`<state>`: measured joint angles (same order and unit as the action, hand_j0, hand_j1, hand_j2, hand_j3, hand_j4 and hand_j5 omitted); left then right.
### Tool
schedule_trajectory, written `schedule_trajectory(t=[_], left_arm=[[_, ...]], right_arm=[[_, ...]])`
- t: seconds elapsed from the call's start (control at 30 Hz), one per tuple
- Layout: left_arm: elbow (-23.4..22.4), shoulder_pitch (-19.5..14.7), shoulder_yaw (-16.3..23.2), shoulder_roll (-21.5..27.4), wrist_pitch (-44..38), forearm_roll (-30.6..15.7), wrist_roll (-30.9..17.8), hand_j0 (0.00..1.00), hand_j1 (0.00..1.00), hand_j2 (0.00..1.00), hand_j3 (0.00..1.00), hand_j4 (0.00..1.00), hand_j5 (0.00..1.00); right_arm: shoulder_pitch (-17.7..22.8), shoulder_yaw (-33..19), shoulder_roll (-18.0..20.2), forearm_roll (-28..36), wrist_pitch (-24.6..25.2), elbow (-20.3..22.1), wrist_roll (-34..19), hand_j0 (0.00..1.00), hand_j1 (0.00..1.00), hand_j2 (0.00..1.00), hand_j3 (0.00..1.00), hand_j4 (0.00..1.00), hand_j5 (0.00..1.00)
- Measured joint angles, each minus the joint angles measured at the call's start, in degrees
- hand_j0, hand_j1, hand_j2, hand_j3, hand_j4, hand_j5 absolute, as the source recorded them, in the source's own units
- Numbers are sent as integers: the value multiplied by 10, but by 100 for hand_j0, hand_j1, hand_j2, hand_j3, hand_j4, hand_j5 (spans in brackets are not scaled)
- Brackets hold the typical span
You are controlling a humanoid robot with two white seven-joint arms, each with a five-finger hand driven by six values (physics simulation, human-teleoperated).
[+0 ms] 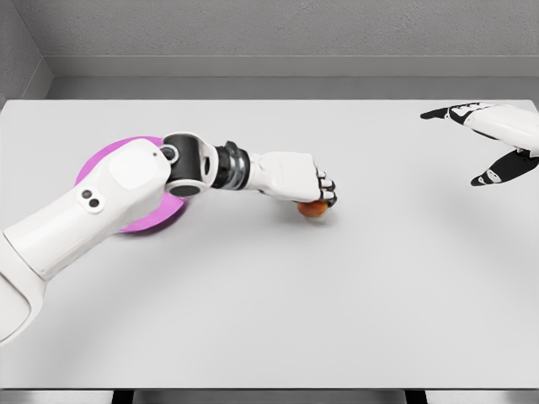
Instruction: Put the apple on the plate with both arms
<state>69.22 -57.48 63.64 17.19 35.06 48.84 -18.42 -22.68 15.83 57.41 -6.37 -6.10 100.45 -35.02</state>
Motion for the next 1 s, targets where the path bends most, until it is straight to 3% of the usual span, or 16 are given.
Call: schedule_trajectory(t=[0.33,0.67,1.0], left_arm=[[49,2,-43,124,0,-98,0,36,36,36,36,36,36],[114,25,-83,304,0,-165,0,36,36,36,36,36,36],[101,69,-101,338,0,-156,-2,39,39,39,39,39,39]], right_arm=[[0,0,0,0,0,0,0,100,100,100,100,100,100],[0,2,0,0,0,0,0,100,100,100,100,100,100],[0,2,0,0,0,0,0,100,100,100,100,100,100]])
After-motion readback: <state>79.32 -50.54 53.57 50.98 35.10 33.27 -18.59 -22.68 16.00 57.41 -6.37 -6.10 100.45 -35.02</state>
